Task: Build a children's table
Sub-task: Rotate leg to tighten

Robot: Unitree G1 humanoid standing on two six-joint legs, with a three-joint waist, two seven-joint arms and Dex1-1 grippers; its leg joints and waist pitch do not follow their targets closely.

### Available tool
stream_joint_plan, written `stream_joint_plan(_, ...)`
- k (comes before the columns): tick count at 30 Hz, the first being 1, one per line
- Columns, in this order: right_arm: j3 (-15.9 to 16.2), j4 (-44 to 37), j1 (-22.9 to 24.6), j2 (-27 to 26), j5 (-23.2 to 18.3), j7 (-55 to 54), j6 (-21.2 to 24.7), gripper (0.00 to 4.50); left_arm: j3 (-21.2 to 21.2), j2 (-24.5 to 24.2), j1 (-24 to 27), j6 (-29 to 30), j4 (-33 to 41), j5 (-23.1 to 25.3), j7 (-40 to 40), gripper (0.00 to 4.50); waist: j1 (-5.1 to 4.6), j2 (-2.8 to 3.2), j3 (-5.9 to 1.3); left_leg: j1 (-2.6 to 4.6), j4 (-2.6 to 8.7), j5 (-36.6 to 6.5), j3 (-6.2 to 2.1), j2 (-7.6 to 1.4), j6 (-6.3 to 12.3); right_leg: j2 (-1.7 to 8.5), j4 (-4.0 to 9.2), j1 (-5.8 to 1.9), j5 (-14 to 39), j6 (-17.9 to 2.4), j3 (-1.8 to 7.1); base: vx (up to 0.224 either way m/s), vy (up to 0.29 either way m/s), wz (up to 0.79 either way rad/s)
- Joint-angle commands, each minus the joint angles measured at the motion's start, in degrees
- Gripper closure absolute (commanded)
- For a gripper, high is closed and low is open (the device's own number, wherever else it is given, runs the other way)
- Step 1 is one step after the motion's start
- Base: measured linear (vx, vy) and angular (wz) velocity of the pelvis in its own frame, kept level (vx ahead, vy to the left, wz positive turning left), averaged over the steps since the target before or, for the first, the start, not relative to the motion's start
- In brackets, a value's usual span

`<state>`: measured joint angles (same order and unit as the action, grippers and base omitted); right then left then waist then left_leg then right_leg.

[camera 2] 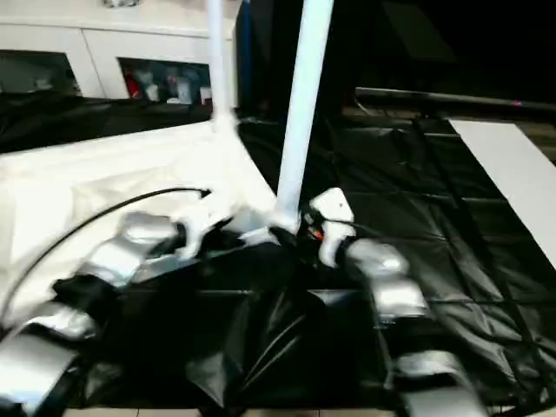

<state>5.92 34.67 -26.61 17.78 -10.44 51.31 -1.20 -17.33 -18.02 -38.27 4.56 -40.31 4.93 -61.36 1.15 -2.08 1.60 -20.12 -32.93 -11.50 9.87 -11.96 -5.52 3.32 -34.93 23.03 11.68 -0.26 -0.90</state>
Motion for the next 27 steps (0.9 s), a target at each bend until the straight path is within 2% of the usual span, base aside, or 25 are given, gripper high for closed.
stream_joint_plan(1, 0.68, -2.20, 0.32, 1.52, -1.01, 4.47, 1.05, 0.59, -3.50, -0.43, 2.77, 0.17, 1.06, -1.65, -7.66, 4.50, 0.08, -0.18, -2.56, -0.21, 3.29, -8.59, 0.34, -1.04, 4.83, 3.08, 3.90, -2.86, 4.30, -14.15, 1.61, 0.000, 0.000, 0.00)
stream_joint_plan(2, 0.85, -2.72, 0.53, 2.05, -1.24, 5.72, 1.27, 0.59, -3.68, -0.87, 3.05, 0.89, 1.84, -1.98, -8.71, 4.50, 0.08, -0.18, -2.56, -0.21, 3.29, -8.59, 0.34, -1.04, 4.83, 3.08, 3.90, -2.86, 4.30, -14.15, 1.61, 0.000, 0.000, 0.00)
stream_joint_plan(4, 2.52, -4.68, 1.41, 4.10, -1.43, 10.03, 2.10, 0.59, -3.75, -2.21, 3.63, 0.14, 3.75, -3.03, -11.81, 4.50, 0.51, 0.00, -2.54, 0.02, 3.07, -6.81, 0.58, -1.10, 5.94, 3.02, 3.46, -2.83, -0.78, -15.60, 1.66, 0.000, 0.000, 0.00)
stream_joint_plan(6, 3.20, -5.41, 1.75, 4.74, -1.38, 11.44, 2.72, 0.59, -3.44, -2.60, 3.75, 0.14, 4.28, -3.36, -12.60, 4.50, 0.65, -0.01, -2.53, 0.11, 3.07, -6.91, 0.62, -1.06, 6.03, 3.03, 3.44, -2.86, -1.03, -15.79, 1.62, 0.000, 0.000, 0.00)
stream_joint_plan(10, 5.16, -6.64, 2.86, 5.53, -0.55, 14.25, 3.41, 0.59, -2.97, -3.52, 4.36, 0.53, 5.77, -3.72, -14.27, 4.50, 0.72, -0.17, -2.35, 0.02, 3.30, -9.12, 0.49, -1.08, 4.59, 3.20, 3.87, -2.94, 4.02, -14.76, 1.59, 0.000, 0.000, 0.00)
stream_joint_plan(13, 5.61, -7.18, 3.26, 5.74, -0.21, 14.99, 3.48, 0.85, -2.90, -3.91, 4.53, 0.78, 6.23, -3.81, -14.60, 4.50, 0.65, -0.18, -2.33, 0.00, 3.33, -9.24, 0.46, -1.00, 3.99, 3.17, 3.97, -2.86, 5.57, -14.04, 1.61, 0.000, 0.000, 0.00)
stream_joint_plan(16, 5.57, -7.15, 3.25, 5.80, -0.04, 15.06, 3.76, 1.17, -2.87, -4.37, 4.69, 1.15, 6.81, -3.92, -14.86, 4.50, 0.66, -0.20, -2.37, 0.04, 3.32, -9.07, 0.46, -1.01, 3.79, 3.14, 3.94, -2.84, 5.67, -13.73, 1.64, 0.000, 0.000, 0.00)
stream_joint_plan(22, 4.59, -6.85, 2.82, 5.38, -1.07, 14.51, 4.54, 1.68, -2.62, -4.57, 5.00, 1.71, 7.52, -4.14, -15.15, 4.50, 0.64, -0.18, -2.49, -0.03, 3.16, -7.36, 0.49, -0.95, 4.35, 3.11, 3.62, -2.99, 2.42, -14.46, 1.60, 0.000, 0.000, 0.00)
stream_joint_plan(27, 4.61, -7.00, 3.16, 5.37, -1.31, 15.04, 4.74, 1.83, -2.59, -4.61, 5.25, 2.15, 7.57, -4.17, -15.53, 4.50, 0.67, -0.23, -2.50, 0.00, 3.11, -7.30, 0.53, -0.94, 4.54, 3.09, 3.59, -3.00, 2.36, -14.59, 1.59, 0.000, 0.000, 0.00)
